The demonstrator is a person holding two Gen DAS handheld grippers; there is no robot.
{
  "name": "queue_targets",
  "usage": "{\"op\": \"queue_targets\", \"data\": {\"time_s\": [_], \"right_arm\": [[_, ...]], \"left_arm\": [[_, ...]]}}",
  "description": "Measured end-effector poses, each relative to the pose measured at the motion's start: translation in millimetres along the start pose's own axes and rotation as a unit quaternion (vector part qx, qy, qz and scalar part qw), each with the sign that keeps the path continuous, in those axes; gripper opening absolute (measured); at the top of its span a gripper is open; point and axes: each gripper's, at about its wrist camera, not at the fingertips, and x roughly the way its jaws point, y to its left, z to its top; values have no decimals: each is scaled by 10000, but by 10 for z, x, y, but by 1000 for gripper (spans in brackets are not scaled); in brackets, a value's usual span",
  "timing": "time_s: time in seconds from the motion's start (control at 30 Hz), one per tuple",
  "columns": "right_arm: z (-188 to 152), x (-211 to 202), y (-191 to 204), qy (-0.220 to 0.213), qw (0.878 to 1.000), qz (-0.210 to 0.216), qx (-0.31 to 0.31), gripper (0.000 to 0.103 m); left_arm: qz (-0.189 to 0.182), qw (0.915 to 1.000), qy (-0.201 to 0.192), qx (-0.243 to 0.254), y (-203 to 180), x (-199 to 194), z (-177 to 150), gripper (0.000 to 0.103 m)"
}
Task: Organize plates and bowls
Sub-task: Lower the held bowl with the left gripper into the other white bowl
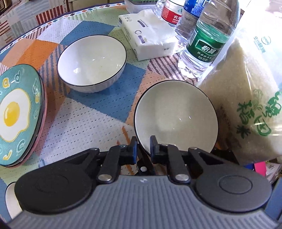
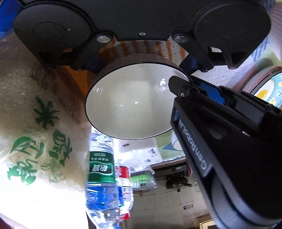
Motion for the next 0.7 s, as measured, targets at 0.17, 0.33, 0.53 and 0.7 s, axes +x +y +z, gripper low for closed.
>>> {"op": "queue_targets", "data": {"time_s": [0.17,0.33,0.53,0.7], "right_arm": [[75,-164,91,247,9993,264,0,91],[139,-402,249,287,9984,382,-296,91],[227,-676,450,425,9956,625,-551,91],[221,-852,647,445,9922,841,-808,89]], "left_arm": [[60,10000,-52,56,63,-241,-107,13],[38,9999,-138,93,147,-519,-203,14],[33,9995,-286,106,284,-860,-349,14],[222,9990,-394,41,402,-1097,-495,14]]}}
